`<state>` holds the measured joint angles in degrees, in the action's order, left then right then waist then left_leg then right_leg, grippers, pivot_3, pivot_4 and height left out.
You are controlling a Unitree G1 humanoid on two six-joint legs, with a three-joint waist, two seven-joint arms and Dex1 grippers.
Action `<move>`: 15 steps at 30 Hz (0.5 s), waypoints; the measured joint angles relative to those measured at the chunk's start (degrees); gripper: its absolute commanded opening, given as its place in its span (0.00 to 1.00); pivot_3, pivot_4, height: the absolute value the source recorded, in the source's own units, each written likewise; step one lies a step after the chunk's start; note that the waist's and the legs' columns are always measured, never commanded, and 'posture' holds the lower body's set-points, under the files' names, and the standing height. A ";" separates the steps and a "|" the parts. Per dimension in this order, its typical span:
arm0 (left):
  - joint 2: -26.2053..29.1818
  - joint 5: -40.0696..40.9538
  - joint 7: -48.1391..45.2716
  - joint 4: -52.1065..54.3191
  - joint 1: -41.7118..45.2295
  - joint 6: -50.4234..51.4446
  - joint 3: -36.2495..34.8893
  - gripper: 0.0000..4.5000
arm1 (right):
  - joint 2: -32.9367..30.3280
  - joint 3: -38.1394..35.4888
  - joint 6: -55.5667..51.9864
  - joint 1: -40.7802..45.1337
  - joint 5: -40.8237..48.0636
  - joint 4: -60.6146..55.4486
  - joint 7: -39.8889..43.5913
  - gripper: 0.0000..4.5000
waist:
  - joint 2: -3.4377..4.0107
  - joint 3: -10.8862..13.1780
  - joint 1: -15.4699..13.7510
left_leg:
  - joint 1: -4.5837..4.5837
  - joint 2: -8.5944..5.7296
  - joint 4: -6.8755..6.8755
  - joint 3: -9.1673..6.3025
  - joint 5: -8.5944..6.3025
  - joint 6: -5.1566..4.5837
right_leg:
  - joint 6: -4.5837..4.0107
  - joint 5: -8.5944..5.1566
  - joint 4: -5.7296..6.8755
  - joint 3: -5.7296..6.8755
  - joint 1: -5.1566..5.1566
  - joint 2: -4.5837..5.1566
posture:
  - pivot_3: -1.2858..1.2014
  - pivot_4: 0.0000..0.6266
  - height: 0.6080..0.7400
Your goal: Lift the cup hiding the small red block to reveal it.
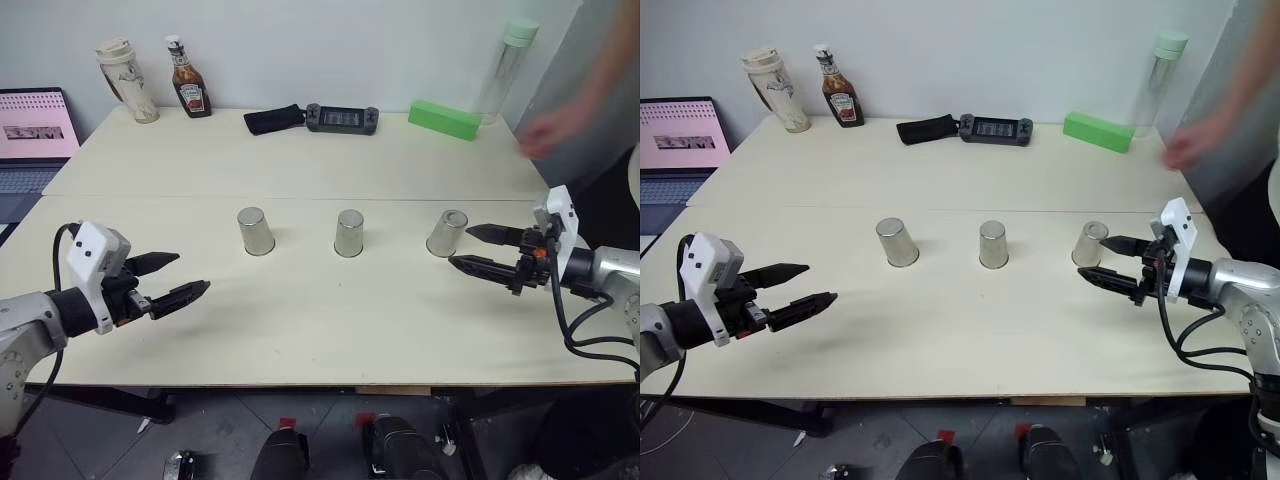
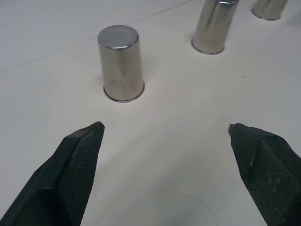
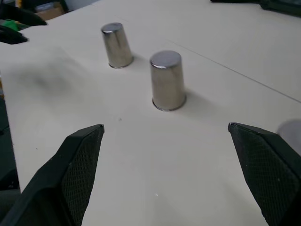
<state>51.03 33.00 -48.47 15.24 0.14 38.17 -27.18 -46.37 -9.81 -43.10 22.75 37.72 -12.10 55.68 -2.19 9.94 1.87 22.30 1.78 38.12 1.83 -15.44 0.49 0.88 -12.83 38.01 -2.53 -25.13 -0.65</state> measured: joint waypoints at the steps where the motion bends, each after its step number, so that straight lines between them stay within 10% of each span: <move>1: -1.25 -1.11 2.03 -0.10 0.37 -0.57 0.35 1.00 | 0.90 0.95 -0.25 1.09 -0.01 -0.96 -0.75 1.00 | 0.00 0.00 0.01 | 0.01 0.00 0.00 0.00 0.00 0.00 | 0.00 0.00 0.00 0.00 0.00 0.00 | 0.52 0.24 1.00; 15: -23.67 -13.80 21.63 -5.75 9.51 -13.77 12.91 1.00 | 20.90 15.69 -4.76 18.56 -7.16 -4.19 -20.00 1.00 | -0.17 -0.13 -0.94 | 0.46 -0.20 0.19 -0.29 0.00 0.01 | -0.33 0.26 -0.06 0.10 -0.07 0.27 | 0.52 0.24 1.00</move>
<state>27.36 19.20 -26.84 9.50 9.65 24.40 -14.27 -25.46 5.87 -47.86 41.31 30.56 -16.29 35.68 -2.36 9.81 0.93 22.76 1.58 38.31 1.54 -15.44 0.50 0.55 -12.57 37.95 -2.43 -25.20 -0.38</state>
